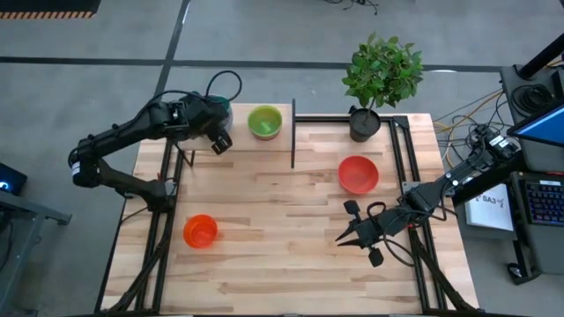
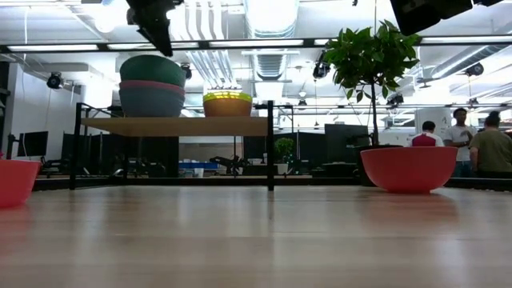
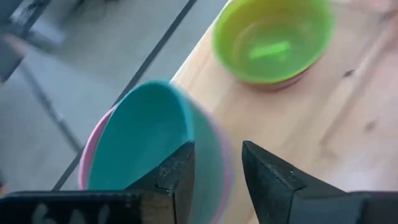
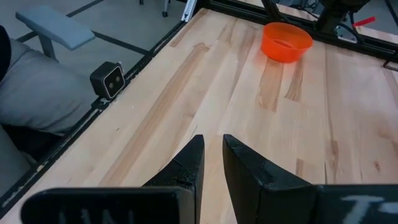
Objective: Place and stack bowls onto a shelf
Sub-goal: Stack the dark green bowl on the pink bowl on the shelf
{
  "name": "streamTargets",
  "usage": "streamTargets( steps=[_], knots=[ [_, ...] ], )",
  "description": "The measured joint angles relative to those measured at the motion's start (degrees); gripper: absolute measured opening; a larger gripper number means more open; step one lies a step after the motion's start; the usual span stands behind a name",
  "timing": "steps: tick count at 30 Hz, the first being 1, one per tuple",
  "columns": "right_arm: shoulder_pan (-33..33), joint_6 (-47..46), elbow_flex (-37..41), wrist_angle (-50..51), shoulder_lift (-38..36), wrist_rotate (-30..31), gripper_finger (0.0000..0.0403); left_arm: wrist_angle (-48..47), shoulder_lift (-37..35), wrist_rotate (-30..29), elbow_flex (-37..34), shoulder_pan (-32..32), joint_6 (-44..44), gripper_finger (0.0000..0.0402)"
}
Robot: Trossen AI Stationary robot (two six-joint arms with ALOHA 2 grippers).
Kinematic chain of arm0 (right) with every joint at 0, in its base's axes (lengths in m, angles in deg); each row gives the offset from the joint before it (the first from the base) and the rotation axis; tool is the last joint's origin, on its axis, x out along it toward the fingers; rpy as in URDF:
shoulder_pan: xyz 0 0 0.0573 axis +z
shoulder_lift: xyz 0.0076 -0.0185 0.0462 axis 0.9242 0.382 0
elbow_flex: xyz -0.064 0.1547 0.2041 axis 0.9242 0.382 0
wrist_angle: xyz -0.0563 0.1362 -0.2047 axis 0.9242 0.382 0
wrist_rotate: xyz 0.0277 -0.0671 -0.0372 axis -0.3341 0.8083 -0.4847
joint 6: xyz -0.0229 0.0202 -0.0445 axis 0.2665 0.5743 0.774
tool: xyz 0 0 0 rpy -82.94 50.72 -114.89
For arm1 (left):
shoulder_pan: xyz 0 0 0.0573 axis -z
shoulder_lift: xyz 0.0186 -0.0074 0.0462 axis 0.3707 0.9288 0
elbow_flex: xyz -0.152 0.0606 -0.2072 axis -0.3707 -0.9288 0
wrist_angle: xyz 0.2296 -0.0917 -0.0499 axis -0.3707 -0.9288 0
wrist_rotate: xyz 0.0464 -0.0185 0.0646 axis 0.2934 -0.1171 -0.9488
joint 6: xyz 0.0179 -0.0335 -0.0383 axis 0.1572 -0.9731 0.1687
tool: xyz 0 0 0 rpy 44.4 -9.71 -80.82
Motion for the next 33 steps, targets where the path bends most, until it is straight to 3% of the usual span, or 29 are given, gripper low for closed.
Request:
streamTargets(
  steps=[4,12,22,27,33],
  knots=[
    [0.0,0.02,0.0,0.0,0.0,0.0,0.0047,4.04,-2.21,3.89,0.0,0.0,4.19,0.011],
    [0.0,0.43,0.0,-0.03,0.0,0.0,0.0047,14.35,-8.04,5.28,-2.65,-0.17,6.95,0.0073],
    [0.0,0.53,0.0,-0.22,0.0,0.0,0.0047,33.01,-16.15,4.76,-20.49,-1.52,6.58,0.0004],
    [0.0,-0.05,0.0,-0.49,0.0,0.0,0.0047,40.3,-19.2,4.68,-27.28,-3.32,6.53,0.0003],
    [0.0,0.0,0.0,-0.55,0.0,0.0,0.0047,42.09,-20.71,4.66,-31.07,-5.02,4.41,0.0]
  ],
)
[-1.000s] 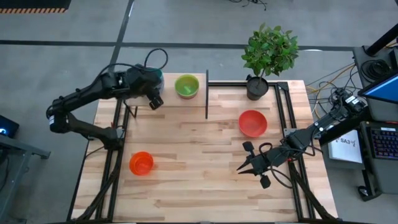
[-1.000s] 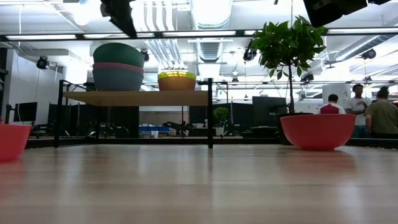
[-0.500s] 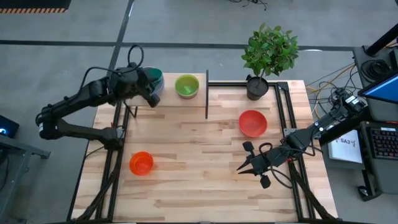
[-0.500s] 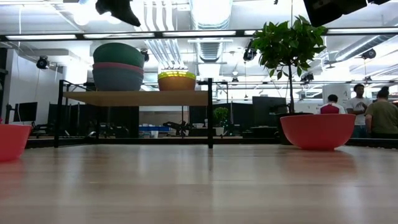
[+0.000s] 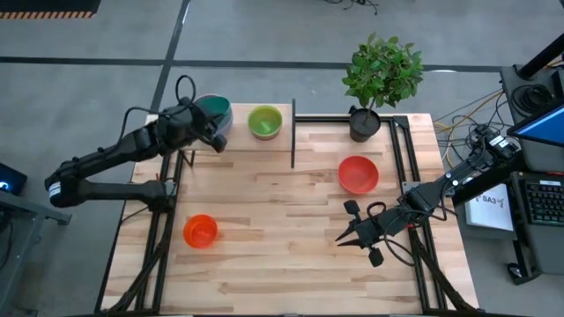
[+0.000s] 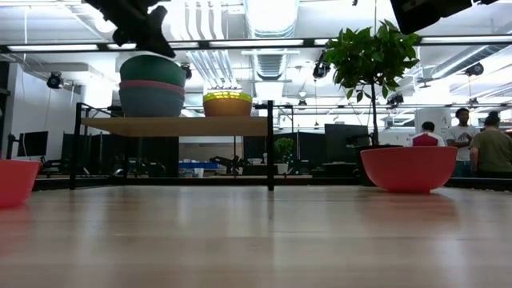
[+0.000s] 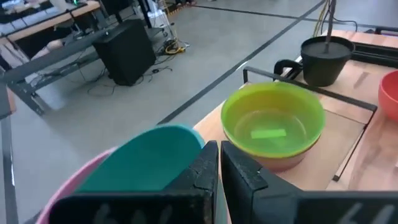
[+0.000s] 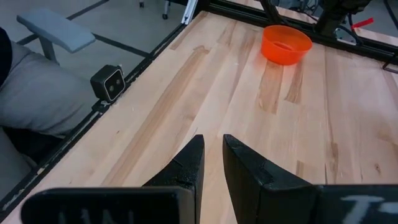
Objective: Place and stack bowls onto a shelf
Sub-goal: Stack the dark green bowl on the pink bowl on the shelf
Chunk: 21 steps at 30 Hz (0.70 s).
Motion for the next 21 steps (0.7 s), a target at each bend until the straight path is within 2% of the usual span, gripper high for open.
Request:
streamTargets(
  steps=[16,21],
  knots=[
    [0.0,0.0,0.0,0.0,0.0,0.0,0.0047,1.86,0.79,0.89,-4.65,0.15,-5.37,0.0],
    [0.0,0.02,0.0,0.0,0.0,0.0,0.0047,1.95,-1.84,2.69,-3.04,0.27,-2.52,0.0]
  ],
)
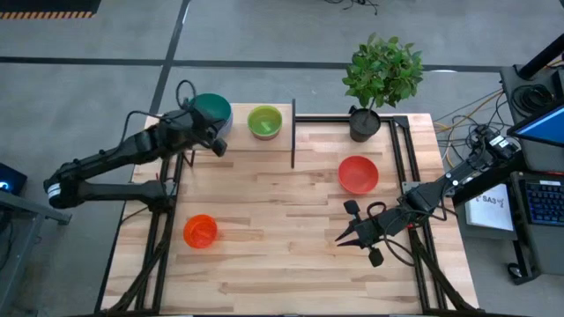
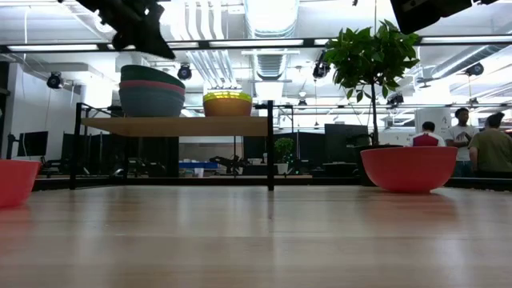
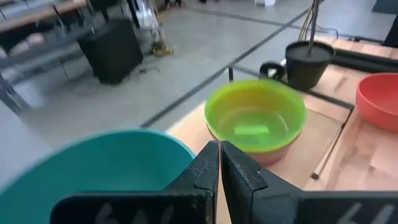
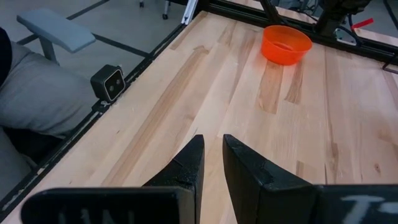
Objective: Place and stack bowls onto a shelf
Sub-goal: Stack the dark green bowl on the pink bowl on the shelf
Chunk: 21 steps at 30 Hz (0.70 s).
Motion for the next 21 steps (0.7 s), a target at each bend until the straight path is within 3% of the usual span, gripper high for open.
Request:
streamTargets(
  steps=[8,21],
  knots=[
    [-0.09,0.16,0.0,0.0,0.0,0.0,0.0047,-4.26,-6.3,-9.69,-1.82,-0.21,5.02,0.0],
    [-0.09,0.55,0.0,-0.92,0.0,0.0,0.0047,-3.64,-10.8,-9.91,-10.5,-0.18,-0.69,0.0]
  ],
)
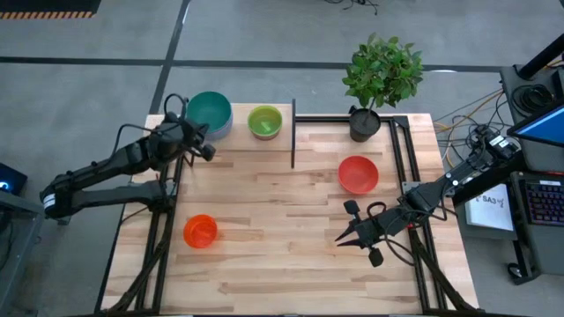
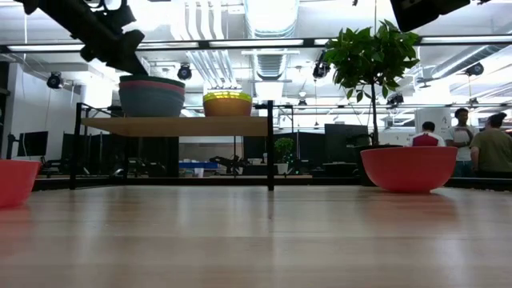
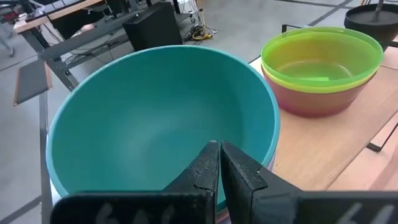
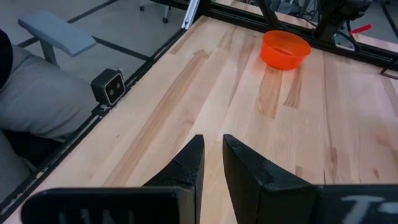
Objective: Place and stack bowls onto a shelf
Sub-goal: Stack the dark green bowl on the pink bowl on the shelf, then stack the small orange bowl on the green bowl on the shelf
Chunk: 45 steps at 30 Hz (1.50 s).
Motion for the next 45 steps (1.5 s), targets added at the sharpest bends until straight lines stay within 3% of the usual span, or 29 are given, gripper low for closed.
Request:
streamTargets(
  steps=[7,10,18,21,27,32,41,45],
  knots=[
    [0.0,-0.03,0.0,0.03,0.0,0.0,0.0047,-0.08,-0.02,0.22,1.23,0.0,-1.65,0.0],
    [0.0,-0.38,0.0,-0.08,0.0,0.08,0.0047,0.15,-0.2,3.59,3.26,0.04,-2.76,0.0],
    [-0.02,-3.26,0.0,-0.13,0.43,8.62,0.0047,2.74,-0.35,26.12,5.91,1.02,-10.17,0.0],
    [-0.02,-5.09,0.0,-0.13,1.27,10.27,0.0047,6.17,-0.29,31.49,4.09,3.5,-12.77,0.0],
    [-0.02,-13.87,0.0,0.25,2.5,16.38,0.0047,9.89,1.53,32.45,2.01,12.61,-16.76,0.0],
    [-0.02,-18.39,-0.65,3.11,2.51,16.38,0.0047,10.23,4.63,31.97,1.44,22.34,-20.94,0.0],
    [-0.02,-15.64,-1.25,4.21,2.43,16.5,0.0047,0.28,12.85,32.03,1.39,37.64,-47.19,0.0],
    [-0.02,-14.58,-1.25,4.24,2.43,16.48,0.0047,-3.82,17.06,34.92,1.39,41.89,-60.11,0.0]
  ],
)
